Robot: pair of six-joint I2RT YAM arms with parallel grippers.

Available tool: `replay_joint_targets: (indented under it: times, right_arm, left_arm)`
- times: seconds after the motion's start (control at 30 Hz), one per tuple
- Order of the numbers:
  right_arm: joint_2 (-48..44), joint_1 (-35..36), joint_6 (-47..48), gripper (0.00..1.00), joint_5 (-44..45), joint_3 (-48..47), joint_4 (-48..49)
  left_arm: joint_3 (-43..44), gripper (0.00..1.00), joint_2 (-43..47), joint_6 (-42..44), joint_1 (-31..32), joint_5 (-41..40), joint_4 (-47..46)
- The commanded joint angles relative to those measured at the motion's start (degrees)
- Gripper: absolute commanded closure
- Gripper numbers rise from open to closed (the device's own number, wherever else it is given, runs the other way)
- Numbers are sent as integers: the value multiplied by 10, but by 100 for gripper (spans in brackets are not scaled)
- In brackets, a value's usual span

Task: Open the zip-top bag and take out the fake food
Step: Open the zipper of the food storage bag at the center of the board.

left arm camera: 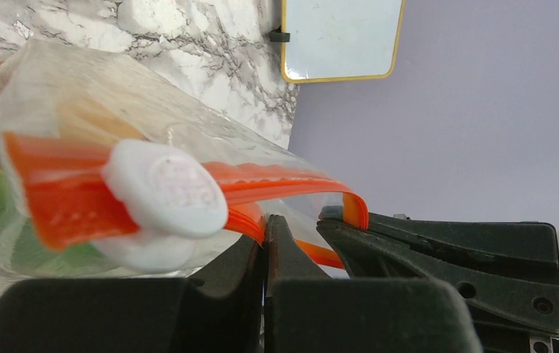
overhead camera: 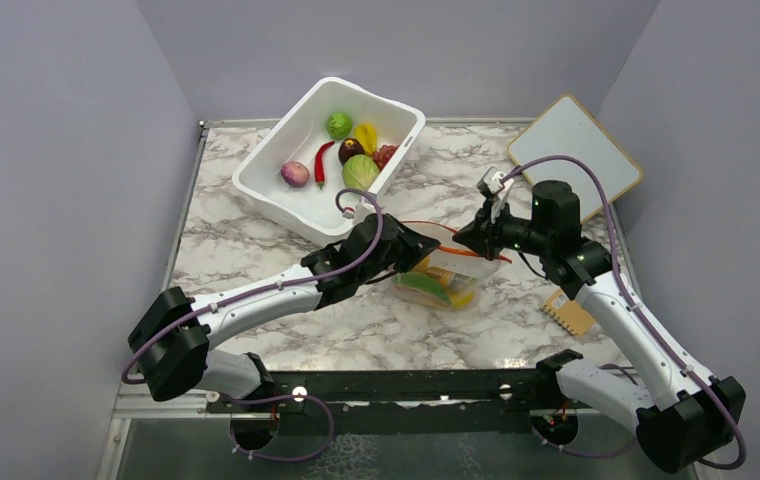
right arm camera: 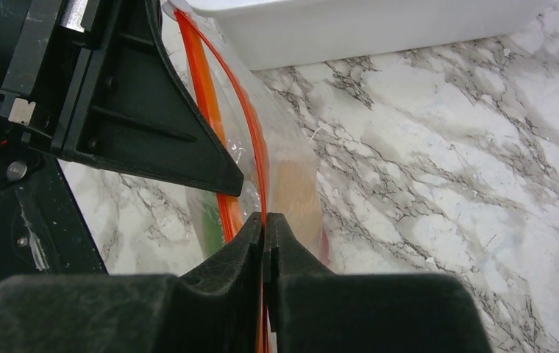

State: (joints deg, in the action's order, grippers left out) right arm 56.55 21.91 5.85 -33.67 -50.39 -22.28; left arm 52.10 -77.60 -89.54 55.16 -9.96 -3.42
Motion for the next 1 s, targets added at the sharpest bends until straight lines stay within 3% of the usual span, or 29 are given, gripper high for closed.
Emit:
replay_joint_targets:
  times: [0.0,0.17,0.37,0.53,0.67,0.83,0.97]
  right_arm:
    - [-7,-2,19,89,-15,-4,8]
    - [15,-2,71,68,-26,-40,-26]
    - [66,-1,127,62,-38,-97,-64]
    - [104,-1,144,73,-73,-127,-90]
    - [101,-2,132,83,-52,-121,-77]
    - [73,-1,106,99,33,-107,-40]
    - [56,-2,24,99,189,-106,-10]
  left_arm:
    - [21,100,-2,-2,2,-9,-10]
    - [19,100,6,7,2,-9,1]
    - [18,100,9,12,2,-5,4]
    - [19,100,10,15,2,-5,5]
    - [21,100,16,22,3,-9,11]
    - [34,100,16,44,2,-10,26]
    - [71,100,-2,103,2,14,22]
